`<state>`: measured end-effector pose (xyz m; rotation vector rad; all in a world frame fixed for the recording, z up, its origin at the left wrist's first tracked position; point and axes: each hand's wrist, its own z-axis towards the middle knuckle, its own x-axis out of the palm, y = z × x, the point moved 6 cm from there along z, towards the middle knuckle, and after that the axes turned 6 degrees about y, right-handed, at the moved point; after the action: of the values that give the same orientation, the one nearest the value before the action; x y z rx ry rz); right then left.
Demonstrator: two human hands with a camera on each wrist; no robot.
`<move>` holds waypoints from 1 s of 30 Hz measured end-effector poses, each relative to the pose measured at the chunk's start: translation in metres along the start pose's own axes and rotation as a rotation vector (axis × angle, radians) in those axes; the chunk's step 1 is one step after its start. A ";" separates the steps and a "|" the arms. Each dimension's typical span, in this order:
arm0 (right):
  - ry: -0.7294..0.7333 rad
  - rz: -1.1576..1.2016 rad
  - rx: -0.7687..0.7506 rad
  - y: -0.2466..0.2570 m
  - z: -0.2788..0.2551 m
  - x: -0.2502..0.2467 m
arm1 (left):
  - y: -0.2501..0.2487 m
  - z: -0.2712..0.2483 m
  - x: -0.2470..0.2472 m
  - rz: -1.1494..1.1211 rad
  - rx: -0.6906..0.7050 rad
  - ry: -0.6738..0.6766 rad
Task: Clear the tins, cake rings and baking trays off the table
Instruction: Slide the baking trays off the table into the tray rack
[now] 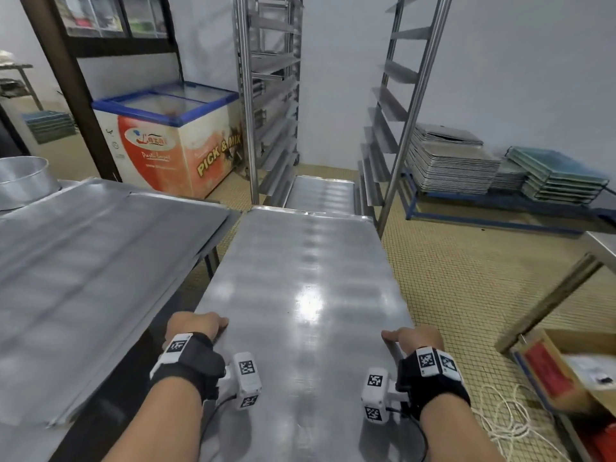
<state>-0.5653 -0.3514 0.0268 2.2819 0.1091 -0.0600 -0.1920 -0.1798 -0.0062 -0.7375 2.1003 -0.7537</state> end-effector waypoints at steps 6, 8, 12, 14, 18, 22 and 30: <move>-0.045 0.003 0.009 0.017 0.018 0.000 | -0.017 0.024 0.029 0.053 -0.016 0.032; -0.036 0.035 0.013 0.024 0.027 0.008 | -0.026 0.036 0.037 0.063 -0.032 0.040; -0.036 -0.049 0.030 0.043 0.052 0.029 | -0.048 0.071 0.054 0.097 -0.028 0.038; -0.073 -0.088 0.038 0.053 0.067 0.037 | -0.058 0.088 0.063 0.113 -0.030 0.051; -0.093 -0.116 0.037 0.072 0.097 0.057 | -0.078 0.121 0.080 0.140 -0.056 0.094; -0.094 -0.116 0.048 0.079 0.129 0.079 | -0.097 0.148 0.091 0.160 -0.053 0.090; -0.200 -0.134 0.028 0.092 0.168 0.107 | -0.117 0.194 0.110 0.190 -0.065 0.114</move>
<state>-0.4514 -0.5321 -0.0221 2.2799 0.1572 -0.3613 -0.0651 -0.3861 -0.0765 -0.5306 2.2690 -0.6390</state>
